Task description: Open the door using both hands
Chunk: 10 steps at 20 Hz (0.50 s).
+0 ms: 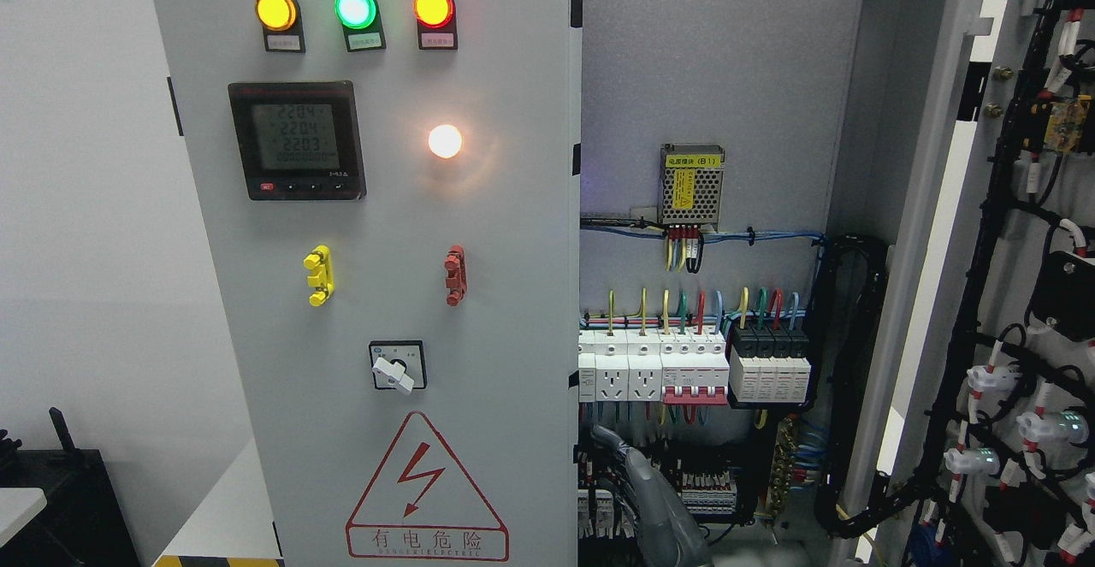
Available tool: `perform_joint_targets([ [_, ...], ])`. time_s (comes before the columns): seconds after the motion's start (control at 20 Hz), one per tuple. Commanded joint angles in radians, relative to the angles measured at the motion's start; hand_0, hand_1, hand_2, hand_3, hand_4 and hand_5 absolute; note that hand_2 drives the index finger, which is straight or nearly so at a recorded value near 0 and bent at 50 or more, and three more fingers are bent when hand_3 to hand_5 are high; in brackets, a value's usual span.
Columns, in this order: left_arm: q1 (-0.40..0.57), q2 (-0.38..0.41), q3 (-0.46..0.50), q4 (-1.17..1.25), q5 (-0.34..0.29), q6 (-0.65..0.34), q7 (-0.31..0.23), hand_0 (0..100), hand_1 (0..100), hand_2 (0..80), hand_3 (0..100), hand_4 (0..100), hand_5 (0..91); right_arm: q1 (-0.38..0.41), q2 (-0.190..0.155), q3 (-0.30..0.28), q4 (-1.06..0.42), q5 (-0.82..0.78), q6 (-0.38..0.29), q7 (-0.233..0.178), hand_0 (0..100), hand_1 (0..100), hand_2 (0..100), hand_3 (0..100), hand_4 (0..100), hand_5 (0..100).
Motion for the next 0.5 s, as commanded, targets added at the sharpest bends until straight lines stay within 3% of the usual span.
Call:
perform_joint_targets([
  [0.0, 0.000, -0.034, 0.000, -0.029, 0.000, 0.000, 0.001, 0, 0, 0.0, 0, 4, 0.0, -0.022, -0.001, 0.019, 0.038, -0.010, 0.000, 0.025, 0, 0, 0, 0, 0, 0],
  [0.45, 0.000, -0.034, 0.000, -0.029, 0.000, 0.000, 0.001, 0, 0, 0.0, 0, 4, 0.0, -0.042, -0.001, 0.028, 0.057, -0.016, 0.021, 0.029, 0, 0, 0, 0, 0, 0],
])
